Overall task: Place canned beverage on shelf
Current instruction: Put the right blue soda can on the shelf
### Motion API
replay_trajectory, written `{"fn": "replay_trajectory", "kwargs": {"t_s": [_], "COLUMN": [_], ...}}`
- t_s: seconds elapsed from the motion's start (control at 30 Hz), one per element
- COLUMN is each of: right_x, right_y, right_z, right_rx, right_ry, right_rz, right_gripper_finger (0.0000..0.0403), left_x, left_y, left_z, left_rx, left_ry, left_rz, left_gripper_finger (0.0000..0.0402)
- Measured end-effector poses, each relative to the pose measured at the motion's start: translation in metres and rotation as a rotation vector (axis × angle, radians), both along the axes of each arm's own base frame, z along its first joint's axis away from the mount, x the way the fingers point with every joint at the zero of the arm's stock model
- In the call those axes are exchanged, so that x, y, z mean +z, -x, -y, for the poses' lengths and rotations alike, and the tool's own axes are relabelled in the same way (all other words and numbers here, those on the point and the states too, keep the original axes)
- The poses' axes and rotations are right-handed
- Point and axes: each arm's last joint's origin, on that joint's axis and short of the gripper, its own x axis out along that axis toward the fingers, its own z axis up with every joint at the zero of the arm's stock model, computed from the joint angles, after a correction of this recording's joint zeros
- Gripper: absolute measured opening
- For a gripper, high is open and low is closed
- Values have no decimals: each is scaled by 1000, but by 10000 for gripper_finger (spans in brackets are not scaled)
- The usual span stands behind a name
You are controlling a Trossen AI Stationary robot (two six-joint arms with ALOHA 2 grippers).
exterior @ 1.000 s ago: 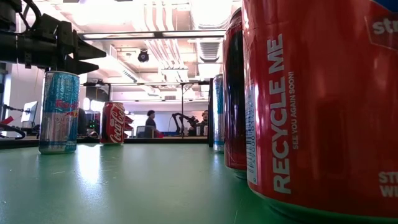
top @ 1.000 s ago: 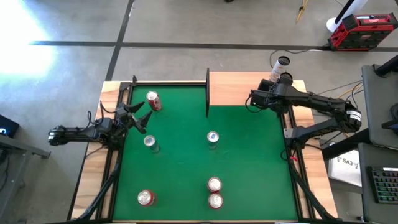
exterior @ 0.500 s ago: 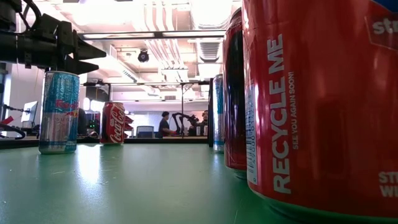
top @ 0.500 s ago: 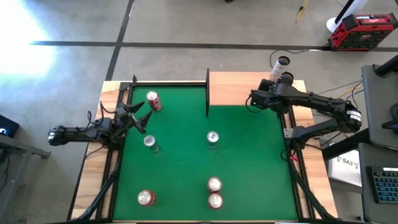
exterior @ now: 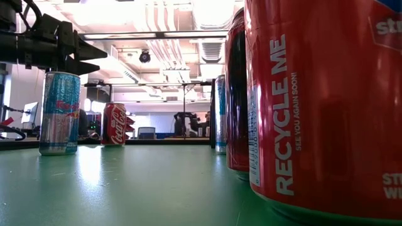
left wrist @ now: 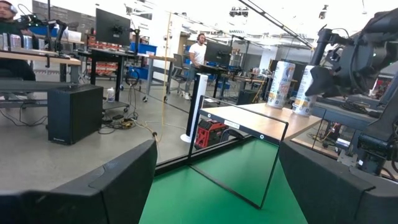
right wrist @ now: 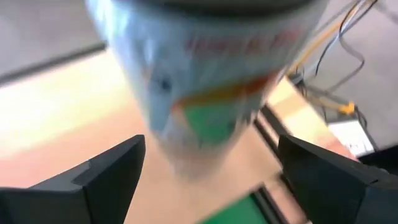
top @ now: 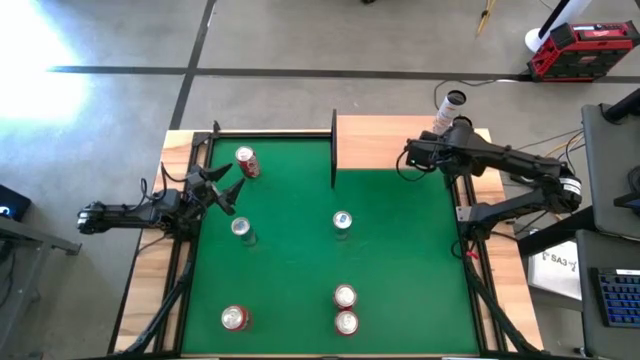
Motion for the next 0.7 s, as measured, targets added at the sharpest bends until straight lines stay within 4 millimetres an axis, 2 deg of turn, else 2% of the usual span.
{"fn": "replay_trajectory", "kwargs": {"t_s": [0.17,0.33,0.4,0.53,0.7], "right_x": [-2,-8,-12,-23,-32], "right_y": [-2,-6,-9,-20,-38], "right_z": [-3,-14,-22,-49,-97], "right_rx": [59,124,162,252,374], "right_ry": [-189,-523,-599,-592,-510], "right_rz": [27,127,137,83,122], "right_gripper_finger": [359,359,359,359,359], "left_x": [0,0,0,0,0], "left_y": [0,0,0,0,0], "left_z": [0,0,0,0,0], "left_rx": [0,0,0,0,0], "left_ry": [0,0,0,0,0], "left_rz": [0,0,0,0,0], "left_gripper_finger": [324,324,324,324,324]}}
